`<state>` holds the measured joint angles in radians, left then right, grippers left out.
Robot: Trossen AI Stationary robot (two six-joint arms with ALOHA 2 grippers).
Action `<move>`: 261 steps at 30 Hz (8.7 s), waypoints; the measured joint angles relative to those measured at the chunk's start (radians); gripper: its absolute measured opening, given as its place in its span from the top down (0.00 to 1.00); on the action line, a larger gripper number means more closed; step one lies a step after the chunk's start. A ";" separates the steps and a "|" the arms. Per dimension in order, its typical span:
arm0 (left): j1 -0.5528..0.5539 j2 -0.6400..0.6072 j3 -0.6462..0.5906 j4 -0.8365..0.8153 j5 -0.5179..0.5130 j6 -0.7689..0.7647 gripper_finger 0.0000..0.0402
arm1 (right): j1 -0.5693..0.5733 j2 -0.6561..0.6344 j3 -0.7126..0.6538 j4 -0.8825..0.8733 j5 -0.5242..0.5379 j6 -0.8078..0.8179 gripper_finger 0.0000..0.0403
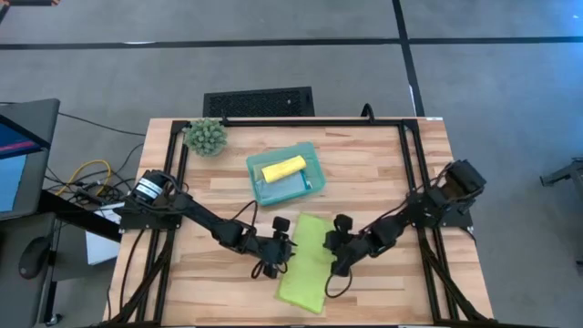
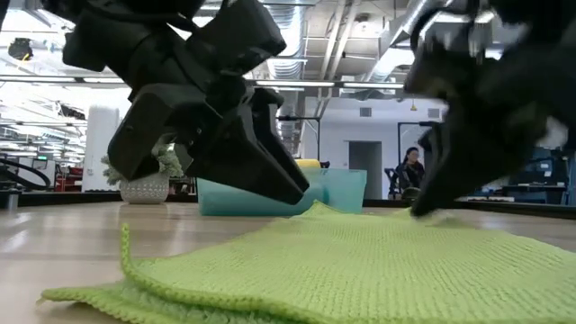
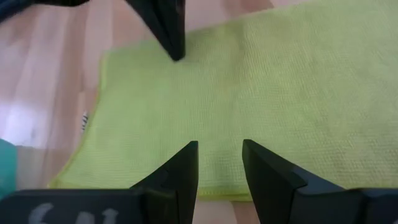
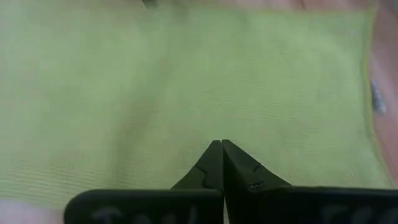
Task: Fold microfiber towels
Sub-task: Fold the light green towel
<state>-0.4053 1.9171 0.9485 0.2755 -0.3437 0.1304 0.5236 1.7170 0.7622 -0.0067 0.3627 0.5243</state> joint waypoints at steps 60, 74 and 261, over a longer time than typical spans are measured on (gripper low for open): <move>-0.042 0.048 0.000 0.080 0.441 0.143 0.70 | 0.011 0.069 0.066 -0.003 0.002 -0.114 0.95; -0.041 0.048 0.000 0.055 0.467 0.139 0.99 | 0.055 0.069 0.128 -0.128 0.093 -0.133 0.94; 0.022 0.109 0.055 -0.005 0.706 0.114 0.97 | -0.155 0.067 -0.057 0.198 0.103 -0.048 0.97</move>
<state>-0.3831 2.0266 1.0038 0.2708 0.3627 0.2443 0.3685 1.7837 0.7054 0.1916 0.4655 0.4761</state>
